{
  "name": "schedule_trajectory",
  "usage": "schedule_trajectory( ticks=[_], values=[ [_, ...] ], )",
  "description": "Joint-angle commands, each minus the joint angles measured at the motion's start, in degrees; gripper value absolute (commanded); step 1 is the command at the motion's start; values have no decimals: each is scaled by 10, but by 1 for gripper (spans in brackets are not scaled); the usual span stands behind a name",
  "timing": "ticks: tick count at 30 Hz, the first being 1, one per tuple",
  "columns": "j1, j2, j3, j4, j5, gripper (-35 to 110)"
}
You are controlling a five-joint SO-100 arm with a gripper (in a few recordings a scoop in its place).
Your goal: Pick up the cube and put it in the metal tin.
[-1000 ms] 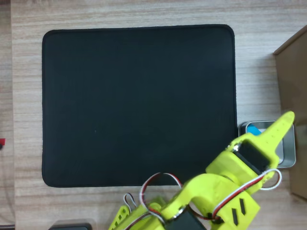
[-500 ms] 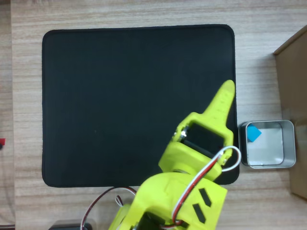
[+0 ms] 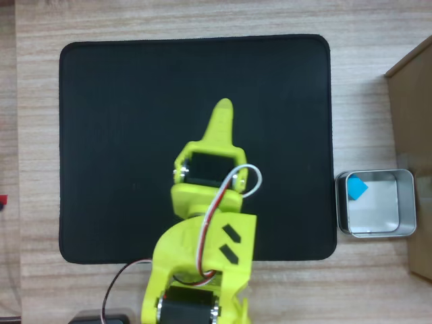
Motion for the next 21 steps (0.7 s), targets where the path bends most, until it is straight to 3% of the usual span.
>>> schedule_trajectory(
  ticks=[1,3,8,18,21],
  values=[
    [-6,26,24,-4,-3,0],
    [-21,54,83,-44,-20,0],
    [-37,101,134,-33,-39,0],
    [-56,126,142,124,-66,0],
    [-57,126,142,125,-66,0]
  ],
)
